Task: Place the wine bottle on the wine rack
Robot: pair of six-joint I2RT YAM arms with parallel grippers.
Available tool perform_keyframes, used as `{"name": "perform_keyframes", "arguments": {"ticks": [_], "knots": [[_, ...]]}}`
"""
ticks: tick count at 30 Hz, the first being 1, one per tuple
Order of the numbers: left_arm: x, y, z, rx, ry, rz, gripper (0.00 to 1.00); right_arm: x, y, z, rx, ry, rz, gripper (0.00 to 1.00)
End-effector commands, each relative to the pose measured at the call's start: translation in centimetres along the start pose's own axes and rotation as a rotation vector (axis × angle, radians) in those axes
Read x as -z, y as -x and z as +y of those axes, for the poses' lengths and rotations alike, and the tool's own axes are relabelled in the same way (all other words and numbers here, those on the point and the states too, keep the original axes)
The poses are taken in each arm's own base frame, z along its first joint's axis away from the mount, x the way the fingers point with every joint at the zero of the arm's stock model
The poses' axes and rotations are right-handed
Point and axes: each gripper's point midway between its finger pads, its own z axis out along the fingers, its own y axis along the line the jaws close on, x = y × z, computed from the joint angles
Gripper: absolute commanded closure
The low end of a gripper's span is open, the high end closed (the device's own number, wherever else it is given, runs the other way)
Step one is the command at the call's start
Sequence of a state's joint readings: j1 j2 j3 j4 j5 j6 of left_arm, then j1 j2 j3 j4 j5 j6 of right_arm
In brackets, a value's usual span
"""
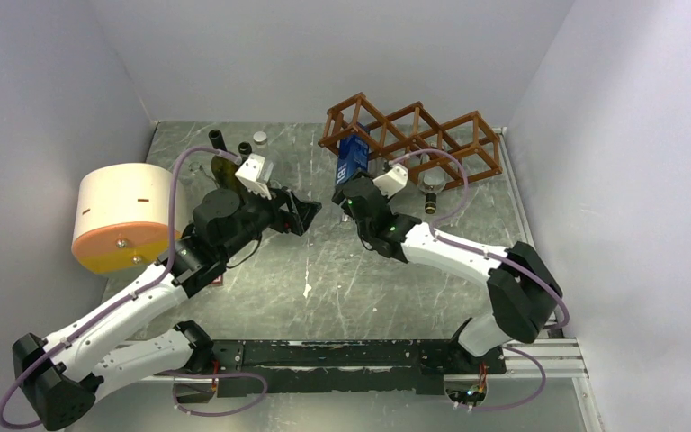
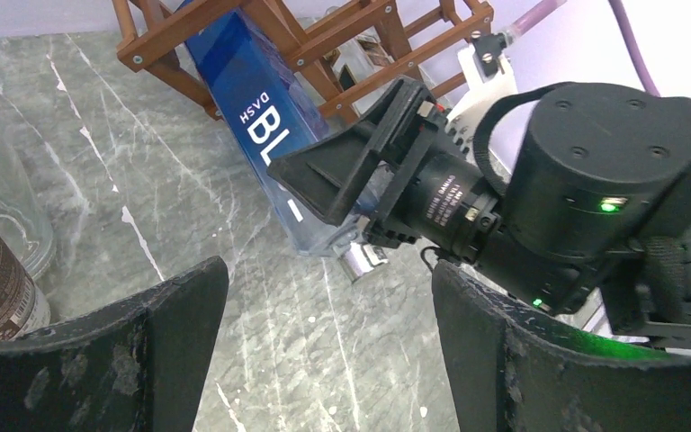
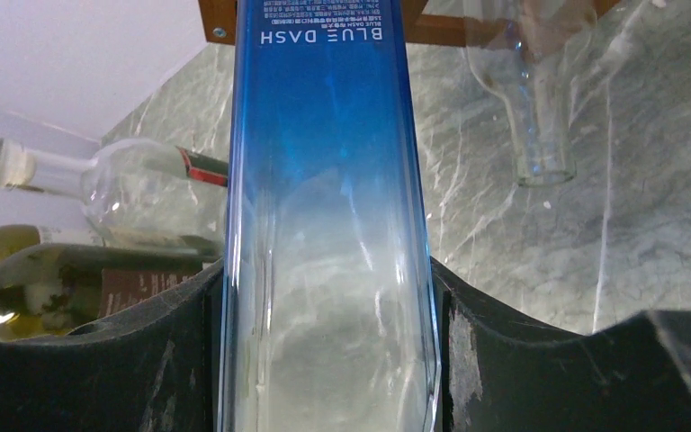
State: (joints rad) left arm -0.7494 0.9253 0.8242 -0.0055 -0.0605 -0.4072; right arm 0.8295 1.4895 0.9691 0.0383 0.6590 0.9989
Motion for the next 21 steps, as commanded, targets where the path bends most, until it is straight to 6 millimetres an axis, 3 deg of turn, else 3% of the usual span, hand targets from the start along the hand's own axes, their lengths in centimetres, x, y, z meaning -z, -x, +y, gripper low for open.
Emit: {"name": "perform_keyframes", "arguments": {"ticks": [1, 9, 21], "knots": [[0.6, 2.0, -0.5, -0.009, -0.006, -0.048, 0.13, -0.8, 8.3, 4.0, -0.191, 0.092, -0.289, 1.00], [0.6, 1.8, -0.1, -0.022, 0.015, -0.035, 0.13, -3.1, 9.3, 4.1, -0.123, 0.113, -0.352, 1.00], [0.7, 2.0, 0.0, -0.027, 0.017, -0.040, 0.13, -6.2, 10.2, 3.5, -0.168, 0.038, -0.314, 1.00]]}}
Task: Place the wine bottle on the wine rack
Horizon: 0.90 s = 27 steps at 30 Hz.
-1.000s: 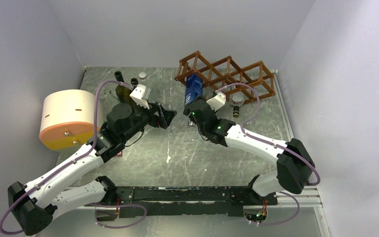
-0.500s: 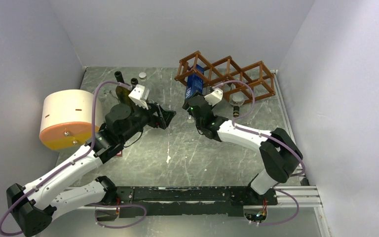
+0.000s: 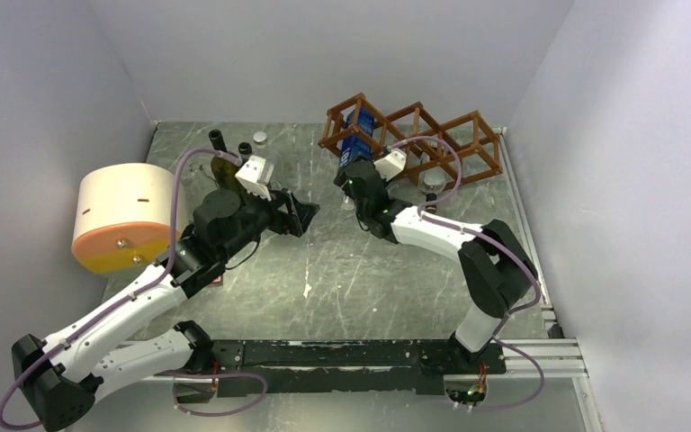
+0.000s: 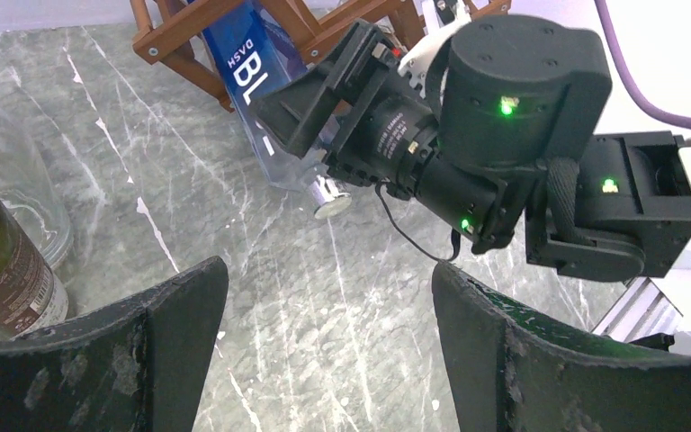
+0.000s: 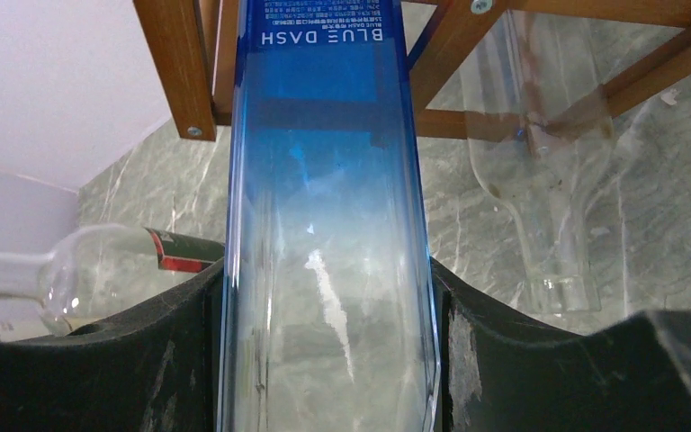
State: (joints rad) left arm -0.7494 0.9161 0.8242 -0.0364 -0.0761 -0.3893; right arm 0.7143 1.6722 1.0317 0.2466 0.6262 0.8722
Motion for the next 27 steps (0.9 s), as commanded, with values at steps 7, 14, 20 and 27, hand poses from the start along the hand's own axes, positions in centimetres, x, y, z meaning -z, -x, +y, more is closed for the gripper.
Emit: {"name": "perform_keyframes", "arguments": {"ticks": [7, 14, 20, 27], "knots": [[0.4, 2.4, -0.6, -0.007, -0.009, -0.051, 0.13, -2.3, 9.0, 3.2, -0.218, 0.004, -0.223, 0.88], [0.3, 2.3, -0.7, -0.008, -0.011, -0.046, 0.13, -4.0, 8.6, 2.7, -0.170, 0.000, -0.202, 0.71], [0.2, 2.1, -0.6, -0.008, -0.011, -0.039, 0.13, -5.0, 7.8, 3.0, -0.112, -0.003, -0.175, 0.59], [0.2, 1.9, -0.4, -0.008, -0.001, -0.038, 0.13, -4.9, 6.9, 3.0, -0.095, 0.032, -0.139, 0.24]]}}
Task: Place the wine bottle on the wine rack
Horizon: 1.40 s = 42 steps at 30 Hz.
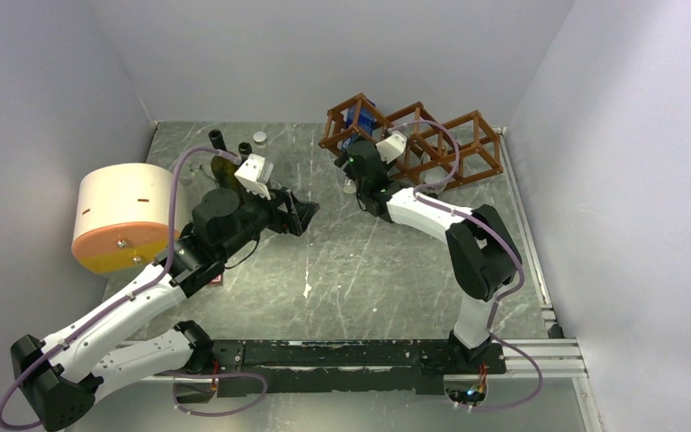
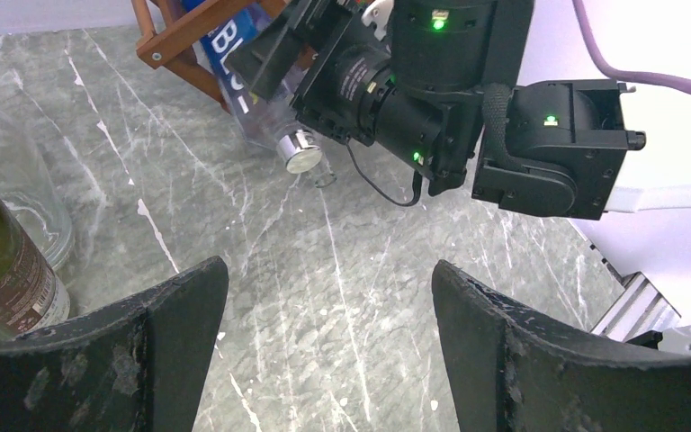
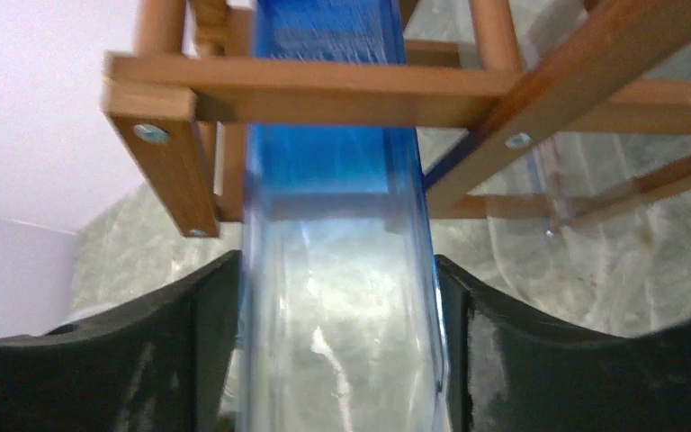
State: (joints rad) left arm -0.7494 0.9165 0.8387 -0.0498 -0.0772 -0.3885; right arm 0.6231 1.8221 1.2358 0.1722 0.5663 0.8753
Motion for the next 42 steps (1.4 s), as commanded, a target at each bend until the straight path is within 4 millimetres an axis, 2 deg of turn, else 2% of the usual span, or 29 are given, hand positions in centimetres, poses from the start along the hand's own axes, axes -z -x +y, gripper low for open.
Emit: {"name": "perform_keyframes", "arguments": {"ticks": [1, 3, 6, 12, 17, 22, 26, 30, 34, 38, 42], "knots": [[0.1, 1.6, -0.3, -0.008, -0.002, -0.038, 0.13, 0.5, 5.0, 3.2, -0.055, 0.117, -0.138, 0.19], [0.1, 1.5, -0.3, -0.008, -0.003, -0.033, 0.13, 1.2, 5.3, 4.2, -0.024, 0.190, -0.143, 0.12], [0.1, 1.6, -0.4, -0.008, -0.004, -0.034, 0.12, 1.5, 5.4, 4.5, 0.002, 0.199, -0.133, 0.07], [0.1, 1.4, -0.2, -0.009, 0.005, -0.031, 0.13, 3.0, 7.4, 3.8, 0.027, 0.145, -0.158, 0.05], [0.1, 1.6, 0.2, -0.009, 0.025, -0.035, 0.13, 6.0, 11.0, 3.5, 0.061, 0.134, -0.212, 0.07], [0.0, 2.0, 1.1, -0.037, 0.077, -0.042, 0.12, 9.8, 13.5, 2.8, 0.150, 0.155, -0.206, 0.12], [-0.2, 2.7, 2.1, 0.003, 0.158, -0.052, 0.11, 12.6, 13.7, 1.9, 0.227, 0.193, -0.142, 0.12], [-0.2, 3.4, 3.8, 0.018, 0.261, -0.072, 0.09, 15.1, 12.9, 0.8, 0.296, 0.245, -0.077, 0.13], [-0.5, 4.0, 6.8, 0.033, 0.388, -0.045, 0.08, 16.9, 12.8, -1.1, 0.322, 0.232, -0.062, 0.13], [-1.0, 4.7, 9.8, 0.078, 0.484, -0.012, 0.07, 18.1, 12.8, -2.2, 0.337, 0.229, -0.062, 0.13], [-1.0, 4.8, 13.3, 0.117, 0.598, 0.020, 0.11, 18.4, 12.1, -3.5, 0.338, 0.202, -0.046, 0.15]]}}
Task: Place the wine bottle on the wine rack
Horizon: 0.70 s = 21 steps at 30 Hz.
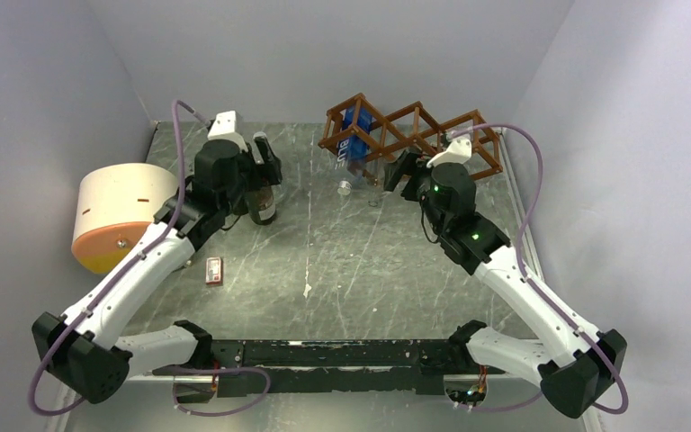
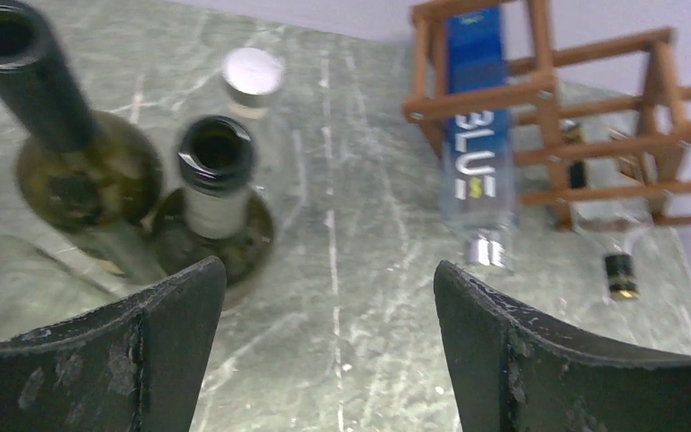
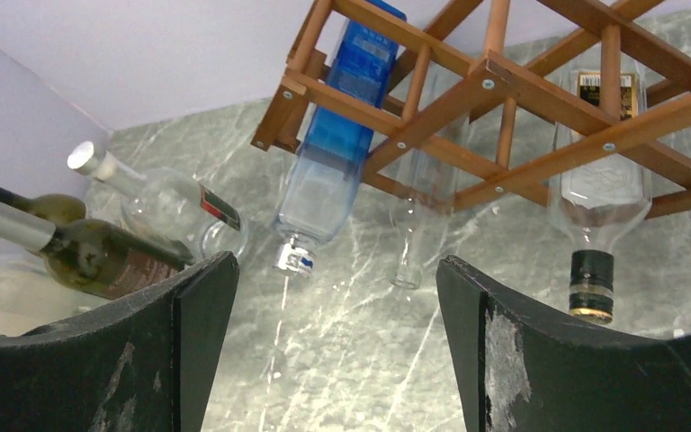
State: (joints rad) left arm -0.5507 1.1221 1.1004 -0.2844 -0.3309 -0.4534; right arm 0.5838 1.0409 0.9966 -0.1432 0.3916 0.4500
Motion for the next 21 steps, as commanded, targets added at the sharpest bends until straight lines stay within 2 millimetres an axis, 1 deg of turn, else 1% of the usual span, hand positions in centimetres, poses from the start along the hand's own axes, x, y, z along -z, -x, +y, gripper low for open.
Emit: {"name": "perform_keyframes", "arguments": {"ticks": [1, 3, 6, 10, 12, 14, 16, 18, 21], "knots": [[-1.1, 0.5, 3.4, 0.039, 0.138, 0.041, 0.14, 0.7, -1.1, -1.0, 0.023, -0.021, 0.037, 0.16], [-1.6, 0.7, 4.3, 0.032, 0.175, 0.036, 0.18, 0.7, -1.6, -0.7, 0.022, 0.003, 0.054, 0.16], [-2.0, 1.1, 5.1, 0.014, 0.217, 0.032, 0.20, 0.3, -2.4, 0.1, 0.031, 0.042, 0.083, 0.16], [-2.8, 1.6, 5.0, -0.025, 0.209, 0.026, 0.22, -0.4, -3.5, 0.7, 0.052, 0.072, 0.118, 0.17], [-3.5, 1.9, 4.9, -0.063, 0.201, 0.013, 0.25, -0.7, -3.8, 0.8, 0.057, 0.075, 0.129, 0.17], [-4.2, 2.3, 5.0, -0.140, 0.202, 0.009, 0.29, -0.7, -3.9, 0.9, 0.058, 0.080, 0.135, 0.17], [-4.8, 2.6, 5.4, -0.181, 0.231, 0.006, 0.37, -0.7, -4.0, 0.9, 0.054, 0.083, 0.138, 0.17], [-5.3, 2.8, 5.8, -0.219, 0.253, 0.006, 0.43, -0.5, -4.1, 1.0, 0.048, 0.089, 0.139, 0.17], [-5.6, 2.9, 5.6, -0.248, 0.244, 0.015, 0.57, -0.1, -4.3, 0.8, 0.049, 0.092, 0.142, 0.18]]}}
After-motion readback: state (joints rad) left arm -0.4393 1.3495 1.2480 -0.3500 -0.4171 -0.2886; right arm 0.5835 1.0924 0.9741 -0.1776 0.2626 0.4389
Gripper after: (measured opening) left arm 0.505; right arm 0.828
